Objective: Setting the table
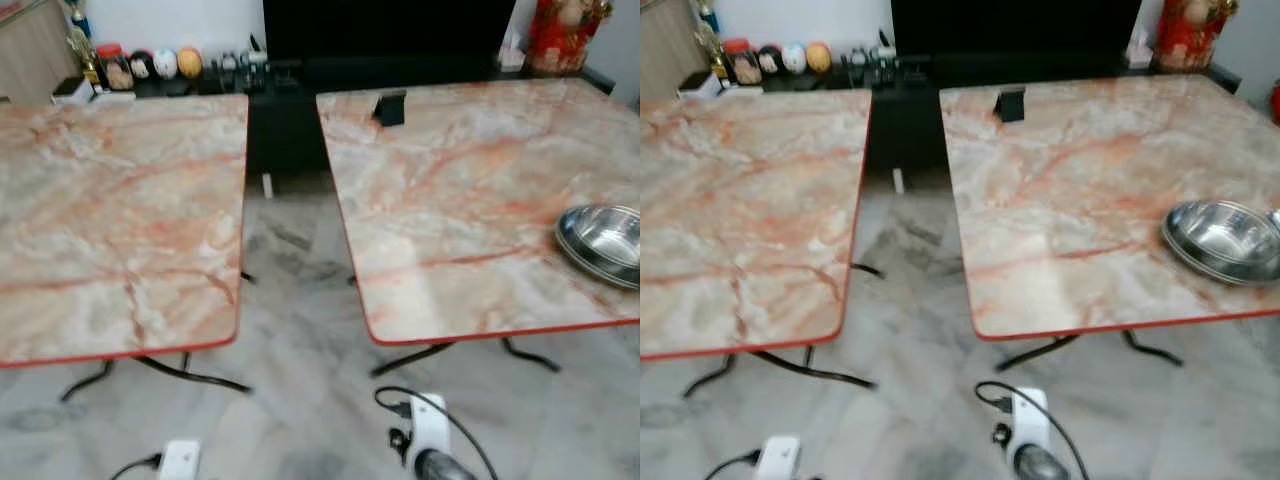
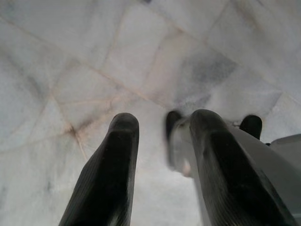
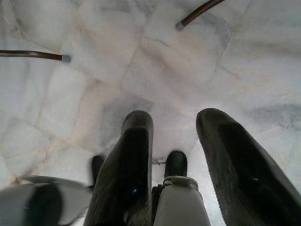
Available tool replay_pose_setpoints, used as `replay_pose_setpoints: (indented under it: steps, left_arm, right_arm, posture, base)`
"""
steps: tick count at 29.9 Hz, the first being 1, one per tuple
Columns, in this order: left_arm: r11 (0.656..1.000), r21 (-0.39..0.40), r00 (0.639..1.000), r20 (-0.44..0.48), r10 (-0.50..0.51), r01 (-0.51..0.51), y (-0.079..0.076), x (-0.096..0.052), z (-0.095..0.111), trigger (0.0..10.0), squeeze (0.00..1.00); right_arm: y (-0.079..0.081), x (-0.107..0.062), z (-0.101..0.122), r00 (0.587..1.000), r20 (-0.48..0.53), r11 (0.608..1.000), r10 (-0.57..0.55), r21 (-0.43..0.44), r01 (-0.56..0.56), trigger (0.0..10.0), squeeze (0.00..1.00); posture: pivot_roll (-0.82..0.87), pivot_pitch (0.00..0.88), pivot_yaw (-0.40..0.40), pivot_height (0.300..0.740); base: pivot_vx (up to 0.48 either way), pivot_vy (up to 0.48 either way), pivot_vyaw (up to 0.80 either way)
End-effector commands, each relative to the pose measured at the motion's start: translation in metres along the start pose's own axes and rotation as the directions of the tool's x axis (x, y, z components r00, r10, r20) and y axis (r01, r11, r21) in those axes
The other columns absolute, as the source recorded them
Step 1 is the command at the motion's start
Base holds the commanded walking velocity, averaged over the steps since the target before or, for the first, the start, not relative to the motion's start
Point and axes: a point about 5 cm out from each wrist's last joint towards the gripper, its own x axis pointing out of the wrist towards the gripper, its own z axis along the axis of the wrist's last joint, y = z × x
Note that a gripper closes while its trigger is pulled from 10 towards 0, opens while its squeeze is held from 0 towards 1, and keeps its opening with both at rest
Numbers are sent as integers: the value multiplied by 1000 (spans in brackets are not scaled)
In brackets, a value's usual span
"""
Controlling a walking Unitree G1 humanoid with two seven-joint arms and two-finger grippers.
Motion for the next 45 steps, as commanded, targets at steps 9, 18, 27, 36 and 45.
replay_pose_setpoints:
  steps: [9,18,27,36,45]
  left_arm:
    - [1000,5,1000,-16,18,-18,8,-2,-3,10000,0]
    - [1000,5,1000,-15,16,-16,7,-1,-2,10000,0]
    - [1000,5,1000,-16,15,-15,7,-1,-3,10000,0]
    - [1000,5,1000,-18,17,-17,7,-2,-4,10000,0]
    - [1000,10,1000,-18,16,-16,7,-2,-4,10000,0]
  right_arm:
    - [8,1,3,1000,7,999,26,-24,-26,10000,0]
    - [8,1,4,1000,-2,1000,26,-3,-26,10000,0]
    - [7,1,1,1000,-2,1000,20,-4,-20,10000,0]
    - [7,0,-1,1000,-6,1000,20,-12,-20,10000,0]
    - [8,0,-2,1000,-10,1000,23,-15,-23,10000,0]
  posture:
    - [-13,0,-4,736]
    - [-11,0,-4,736]
    - [-11,0,-6,736]
    - [-11,0,-4,736]
    - [-11,0,-2,736]
  base:
    - [0,327,669]
    - [0,327,0]
    - [0,322,0]
    - [0,316,0]
    - [0,317,0]
